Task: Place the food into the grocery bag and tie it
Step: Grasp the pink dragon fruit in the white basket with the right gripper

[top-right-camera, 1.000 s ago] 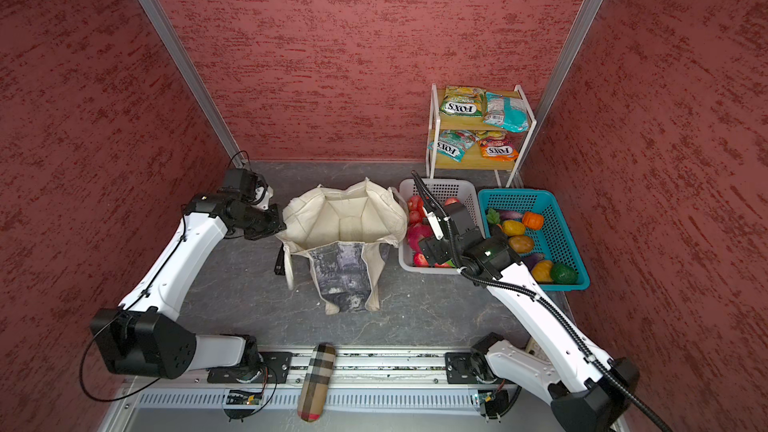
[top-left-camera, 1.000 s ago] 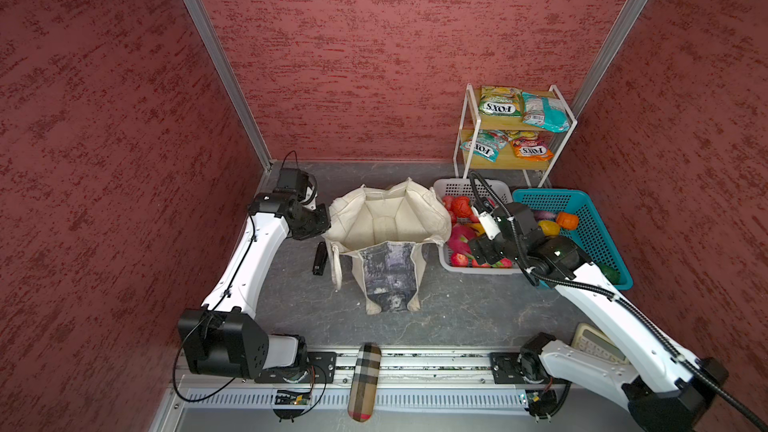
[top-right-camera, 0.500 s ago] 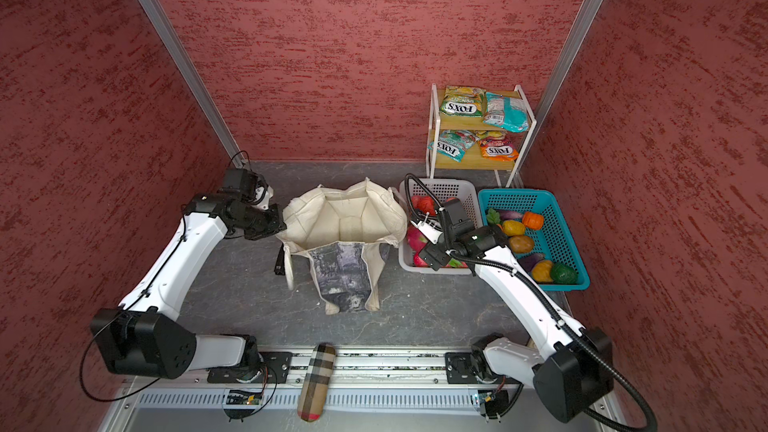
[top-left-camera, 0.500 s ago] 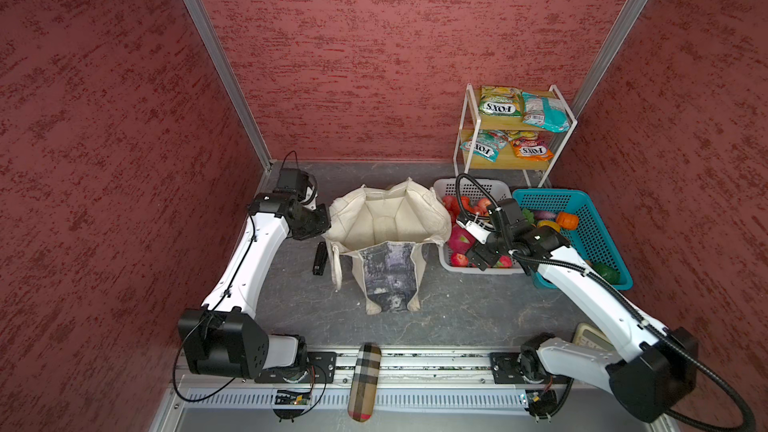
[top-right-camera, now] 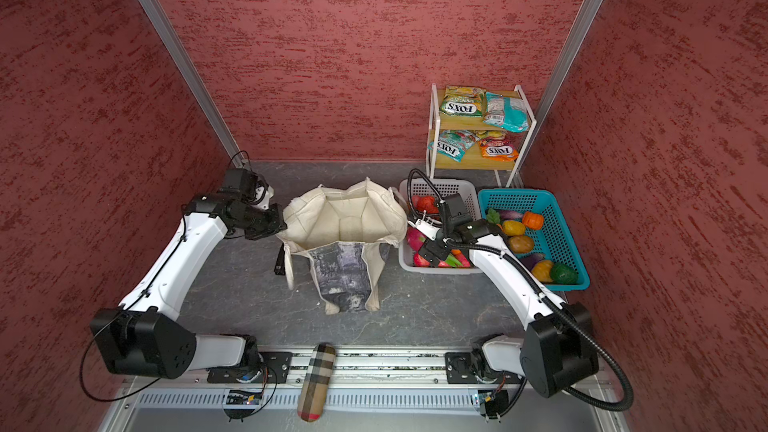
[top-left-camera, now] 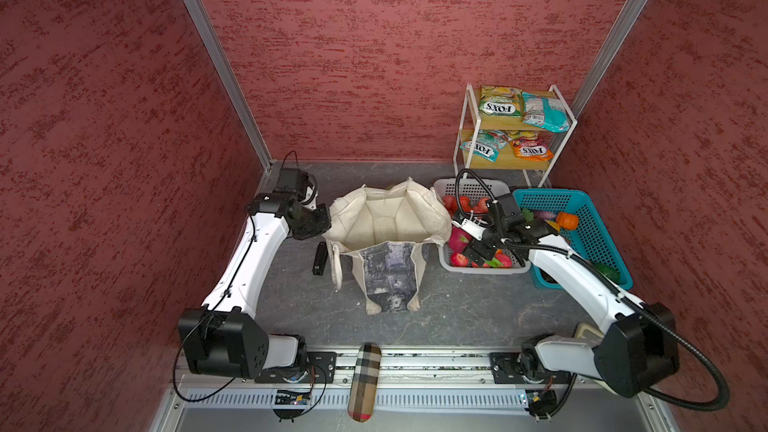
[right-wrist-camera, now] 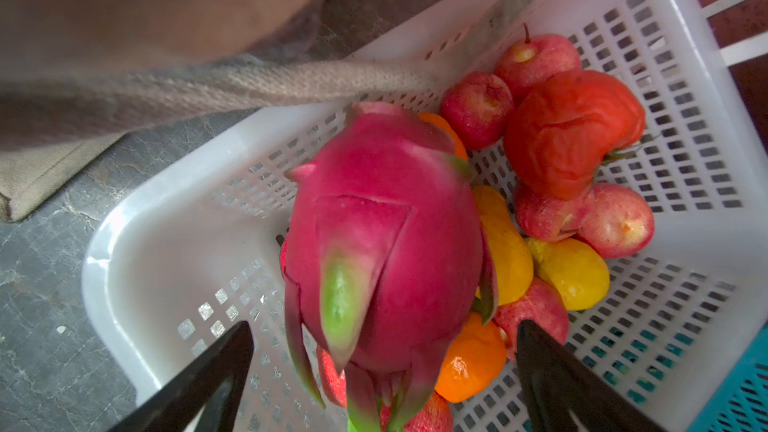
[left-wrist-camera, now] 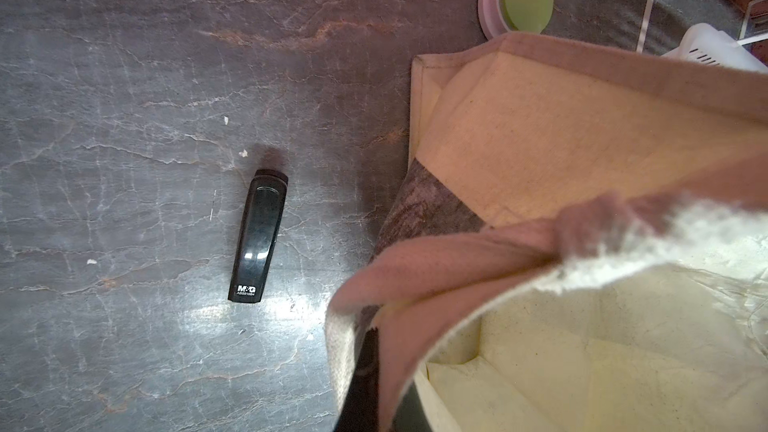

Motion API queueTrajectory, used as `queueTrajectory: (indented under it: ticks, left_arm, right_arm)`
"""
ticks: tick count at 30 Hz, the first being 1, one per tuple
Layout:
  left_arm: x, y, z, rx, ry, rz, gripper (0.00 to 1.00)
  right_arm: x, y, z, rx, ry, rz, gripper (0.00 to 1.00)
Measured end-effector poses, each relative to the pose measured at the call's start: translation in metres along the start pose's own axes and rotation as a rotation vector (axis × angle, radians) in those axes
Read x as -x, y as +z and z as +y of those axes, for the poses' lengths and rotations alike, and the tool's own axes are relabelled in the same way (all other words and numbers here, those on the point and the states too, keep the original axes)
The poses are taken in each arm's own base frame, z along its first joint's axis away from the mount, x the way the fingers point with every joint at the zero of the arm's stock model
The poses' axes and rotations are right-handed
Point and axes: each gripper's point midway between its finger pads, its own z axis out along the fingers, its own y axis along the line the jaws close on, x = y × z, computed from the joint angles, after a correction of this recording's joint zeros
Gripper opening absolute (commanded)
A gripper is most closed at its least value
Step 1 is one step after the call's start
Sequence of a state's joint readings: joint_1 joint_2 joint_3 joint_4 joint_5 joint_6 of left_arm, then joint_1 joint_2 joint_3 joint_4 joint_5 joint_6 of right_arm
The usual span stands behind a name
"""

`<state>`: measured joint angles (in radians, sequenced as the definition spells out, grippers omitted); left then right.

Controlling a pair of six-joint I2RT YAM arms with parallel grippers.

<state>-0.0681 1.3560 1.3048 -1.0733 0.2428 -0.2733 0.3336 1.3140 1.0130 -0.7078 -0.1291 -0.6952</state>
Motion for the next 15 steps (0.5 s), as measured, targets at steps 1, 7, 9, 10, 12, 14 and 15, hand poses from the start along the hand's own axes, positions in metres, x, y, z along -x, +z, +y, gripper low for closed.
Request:
queueTrajectory:
  ticks: [1,7,9,10,12,14,15]
  left_arm:
    - [0.0,0.0,0.0,-0.001,0.0,-0.001,0.0]
    - [0.0,0.002,0.0,-0.005,0.001,-0.002,0.0]
    - [0.001,0.002,0.0,-0.007,0.001,-0.003,0.0]
    - [0.001,0.002,-0.001,-0.009,0.001,-0.004,0.0]
    - [0.001,0.002,-0.002,-0.013,0.002,-0.005,0.0]
    - [0.001,0.002,-0.002,-0.014,0.002,-0.005,0.0]
    - [0.001,0.002,-0.002,-0.014,0.002,-0.005,0.0]
  right_arm:
    - [0.0,0.002,0.0,0.003,-0.004,0.002,0.99]
    - [-0.005,0.017,0.002,0.034,-0.012,0.03,0.99]
    - [-0.005,0.023,0.003,0.042,-0.012,0.037,0.99]
    - [-0.006,0.025,0.003,0.044,-0.012,0.041,0.99]
    - [-0.007,0.029,0.002,0.05,-0.011,0.046,0.99]
    - [-0.007,0.032,0.002,0.053,-0.012,0.046,0.99]
    - [-0.006,0.033,0.002,0.055,-0.012,0.044,0.98]
